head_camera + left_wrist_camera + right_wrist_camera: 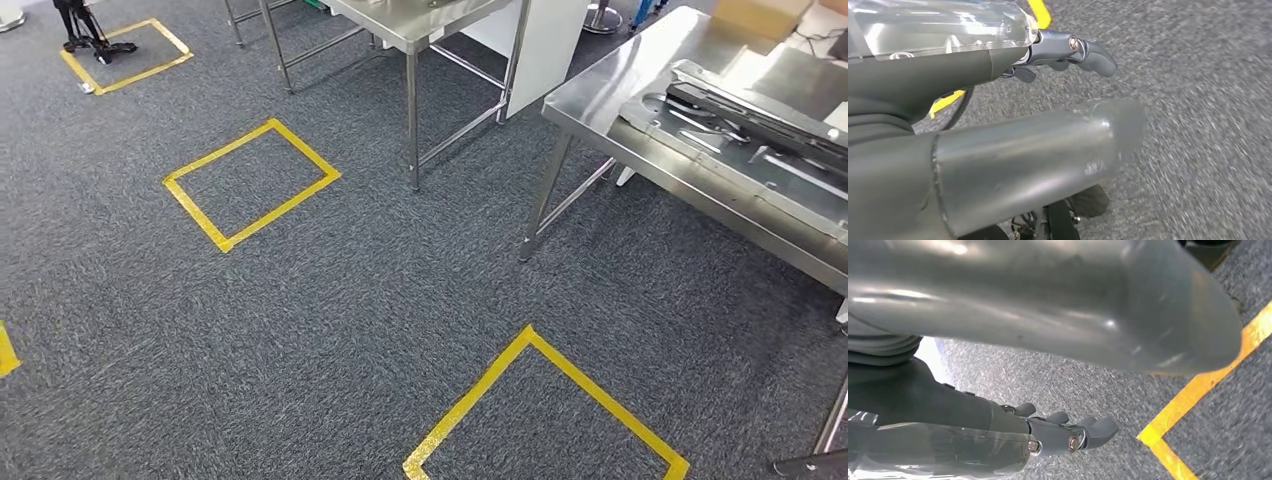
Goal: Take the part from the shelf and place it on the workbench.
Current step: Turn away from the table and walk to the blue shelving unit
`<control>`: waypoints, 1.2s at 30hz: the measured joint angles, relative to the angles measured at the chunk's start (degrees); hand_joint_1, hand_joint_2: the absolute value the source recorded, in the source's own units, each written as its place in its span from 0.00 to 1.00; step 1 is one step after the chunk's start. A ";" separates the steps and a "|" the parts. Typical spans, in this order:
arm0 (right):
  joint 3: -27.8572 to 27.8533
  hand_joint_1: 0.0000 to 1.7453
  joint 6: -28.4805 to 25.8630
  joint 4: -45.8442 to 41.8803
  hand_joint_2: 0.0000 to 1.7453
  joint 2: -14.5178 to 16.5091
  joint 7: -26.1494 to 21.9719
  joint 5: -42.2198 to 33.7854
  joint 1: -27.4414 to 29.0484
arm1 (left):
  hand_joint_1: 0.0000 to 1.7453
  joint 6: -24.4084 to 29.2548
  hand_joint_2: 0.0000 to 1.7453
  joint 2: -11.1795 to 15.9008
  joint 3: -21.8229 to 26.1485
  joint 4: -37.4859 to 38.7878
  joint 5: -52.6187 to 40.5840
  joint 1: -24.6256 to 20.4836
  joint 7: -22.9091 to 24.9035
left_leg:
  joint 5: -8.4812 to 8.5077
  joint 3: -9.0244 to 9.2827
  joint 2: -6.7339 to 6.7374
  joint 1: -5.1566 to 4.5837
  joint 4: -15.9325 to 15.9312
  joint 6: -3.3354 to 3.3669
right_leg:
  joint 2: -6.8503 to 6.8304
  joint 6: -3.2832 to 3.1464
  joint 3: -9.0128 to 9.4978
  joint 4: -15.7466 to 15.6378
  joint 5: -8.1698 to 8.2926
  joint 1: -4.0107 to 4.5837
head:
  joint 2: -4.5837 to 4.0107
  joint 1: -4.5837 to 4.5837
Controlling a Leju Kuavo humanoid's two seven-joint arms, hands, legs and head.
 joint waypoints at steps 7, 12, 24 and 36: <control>0.02 0.00 -0.66 0.17 0.00 0.31 -1.20 0.22 0.64 | 0.00 -8.11 0.00 0.81 -0.32 -0.01 -0.40 0.29 1.03 | 0.44 0.18 -5.22 -0.46 -0.22 0.88 | 5.09 -0.66 -6.54 11.20 -2.63 0.12 | 0.01 0.47; 0.02 0.00 -1.14 0.30 0.00 0.68 -2.23 0.48 0.68 | 0.00 -11.10 0.00 2.36 -1.08 -0.02 -0.95 0.42 1.90 | 0.50 -0.42 -8.59 -0.23 0.11 -0.34 | 9.97 -1.99 -2.24 -0.35 2.65 0.45 | 0.01 0.67; 0.02 0.00 -1.00 0.37 0.00 1.57 -0.16 1.10 0.89 | 0.00 -11.41 0.00 3.96 -2.71 -0.02 -2.43 0.95 -0.10 | -1.43 -2.38 -0.21 0.40 5.70 -2.74 | 0.37 -2.96 -0.60 -1.67 2.47 0.37 | 0.01 -0.04; 0.02 0.00 -0.18 0.39 0.00 1.59 -0.19 1.61 1.16 | 0.00 -11.55 0.00 4.03 -3.90 -0.02 -3.60 1.36 -0.32 | 0.78 0.37 -3.79 -0.27 -0.88 0.70 | 4.64 -0.78 -7.85 15.15 -5.81 0.22 | 0.01 0.94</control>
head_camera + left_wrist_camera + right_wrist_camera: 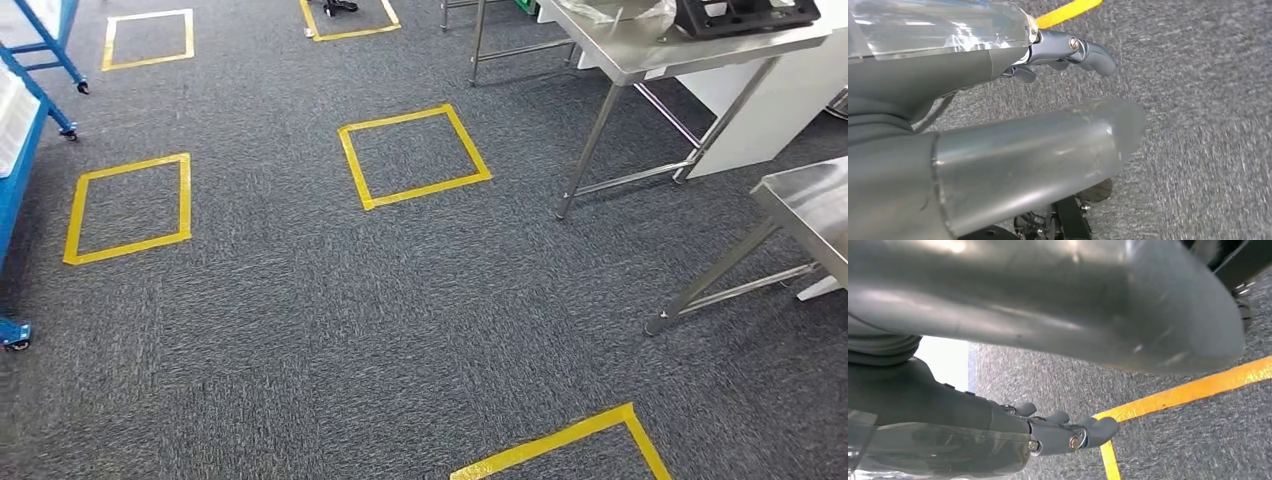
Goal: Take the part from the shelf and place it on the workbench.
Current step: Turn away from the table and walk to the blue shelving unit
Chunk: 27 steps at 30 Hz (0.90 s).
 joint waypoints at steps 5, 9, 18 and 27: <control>0.00 0.00 -0.04 -0.01 0.00 -0.33 -0.01 0.30 0.11 | 0.00 -0.33 0.00 -0.02 -0.24 0.00 -0.02 -0.03 -0.59 | 0.02 0.04 -3.59 -0.14 0.25 -0.52 | 4.45 -1.45 5.44 -14.48 8.75 0.33 | 0.00 -0.01; -0.01 0.00 -0.59 -0.01 0.00 -0.38 0.11 0.31 -0.43 | 0.00 -0.77 0.00 0.28 -0.31 -0.01 0.14 0.05 -1.48 | 0.01 -0.87 -5.17 0.09 0.68 -2.03 | 3.61 -2.32 6.18 -16.46 9.13 0.42 | -0.01 -0.08; -0.04 0.00 -0.77 0.00 0.00 -0.21 -0.11 0.41 -0.44 | 0.00 -0.97 0.00 1.13 -0.32 -0.02 0.02 0.19 -1.97 | -3.15 -3.95 3.16 0.46 8.98 -3.11 | -3.78 -3.15 7.04 -16.85 8.62 0.77 | 0.00 -0.66; -0.04 0.00 -0.23 0.00 0.00 0.00 -0.35 0.60 -0.60 | 0.00 -1.19 0.00 2.25 -0.35 -0.09 -0.08 0.28 -1.56 | -0.73 0.34 5.15 -0.17 0.39 -1.92 | -6.13 -1.96 7.53 -16.55 7.94 1.27 | 0.00 -0.31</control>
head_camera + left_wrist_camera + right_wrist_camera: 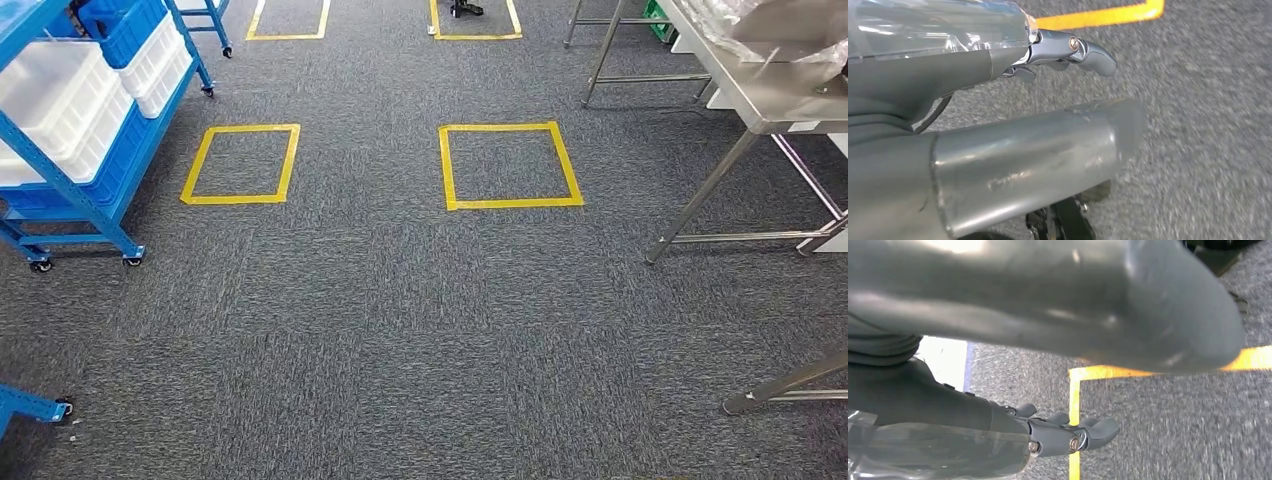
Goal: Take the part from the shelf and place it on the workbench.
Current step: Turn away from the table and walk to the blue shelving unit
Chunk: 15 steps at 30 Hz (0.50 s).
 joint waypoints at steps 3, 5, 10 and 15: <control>-0.02 0.00 -0.09 -0.01 0.00 0.28 0.48 0.12 -0.30 | 0.00 -0.49 0.00 0.45 -0.01 -0.03 -0.19 0.44 0.01 | 0.69 0.12 -2.11 0.29 -0.79 1.16 | 2.15 0.86 -1.70 4.81 -3.27 -0.37 | 0.00 0.24; -0.04 0.00 -0.22 0.01 0.00 0.43 0.76 0.09 -0.13 | 0.00 -0.80 0.00 0.50 -0.03 -0.04 -0.57 0.38 -0.08 | 1.02 0.12 -3.86 0.37 -1.03 1.63 | 5.64 1.19 -5.74 13.58 -7.51 -0.74 | 0.00 0.53; -0.09 0.00 -0.01 0.04 0.00 0.52 0.89 -0.11 0.03 | 0.00 -1.02 0.00 0.51 -0.08 -0.04 -0.81 0.53 -0.51 | 0.86 0.20 -7.71 0.21 -0.54 1.25 | 8.44 0.73 -3.40 5.94 -0.76 -0.89 | 0.00 0.57; -0.11 0.00 0.36 0.10 0.00 1.07 1.04 0.01 -0.36 | 0.00 -1.32 0.00 0.81 -0.07 -0.15 -0.62 0.68 -1.17 | 0.76 -0.62 -9.84 0.35 -0.17 -0.51 | 9.10 -0.32 -1.44 0.84 0.90 -0.74 | 0.00 0.51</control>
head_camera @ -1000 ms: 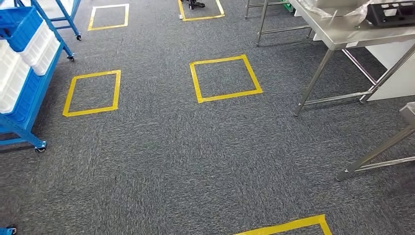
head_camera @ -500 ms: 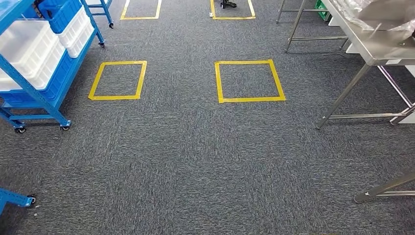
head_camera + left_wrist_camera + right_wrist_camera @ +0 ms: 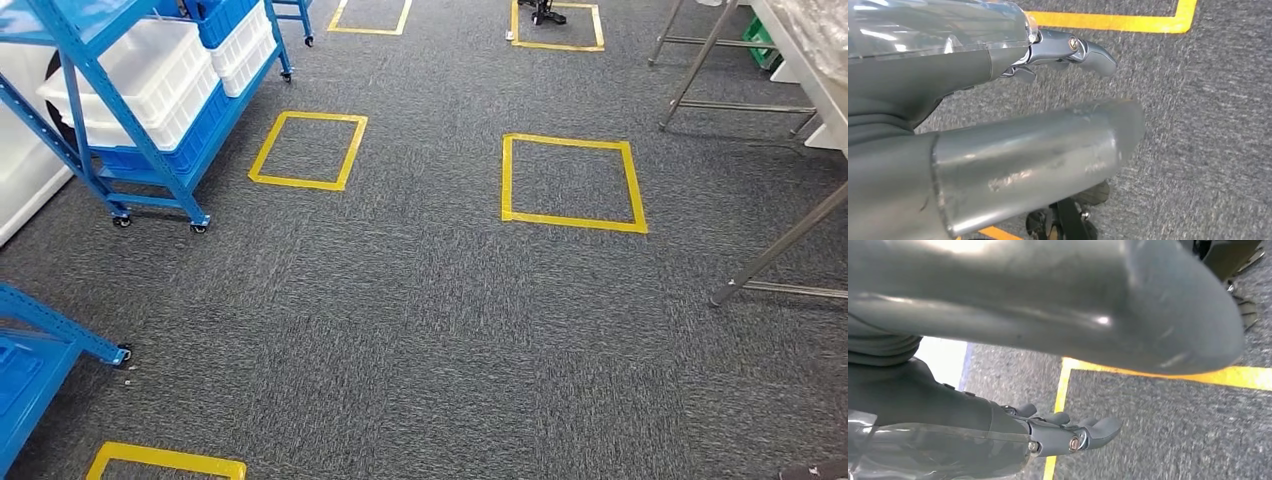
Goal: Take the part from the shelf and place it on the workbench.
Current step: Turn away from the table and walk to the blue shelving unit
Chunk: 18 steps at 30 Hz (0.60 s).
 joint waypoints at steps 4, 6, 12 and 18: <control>0.00 0.00 0.38 0.00 0.00 0.28 -0.05 0.31 0.23 | 0.00 -0.20 0.00 0.10 0.00 -0.01 -0.08 -0.15 0.00 | -5.68 -4.23 5.16 0.11 9.39 -0.86 | -2.96 -1.39 0.17 -0.47 0.15 0.16 | 0.00 -0.56; -0.01 0.00 0.65 0.01 0.00 0.30 -0.27 0.48 0.40 | 0.00 -0.20 0.00 0.11 0.00 -0.01 -0.15 -0.21 0.09 | -8.14 -7.17 6.03 0.18 15.78 -1.15 | -4.57 -1.60 0.16 -0.44 0.00 0.46 | 0.00 -0.64; -0.02 0.00 0.35 0.01 0.00 0.47 -0.39 0.62 0.33 | 0.00 -0.34 0.00 0.16 0.00 -0.01 -0.20 -0.20 0.13 | -1.11 0.71 10.31 -0.53 0.91 0.28 | -8.50 -1.02 1.01 -0.38 -0.77 1.08 | -0.01 -0.57; -0.02 0.00 0.13 -0.01 0.00 0.67 -0.03 0.66 -0.08 | 0.00 -0.56 0.00 0.17 0.00 -0.02 -0.21 -0.16 0.04 | 0.10 1.38 7.44 -0.20 -1.08 2.02 | -5.97 0.78 -0.10 3.67 -4.02 0.65 | 0.00 -0.23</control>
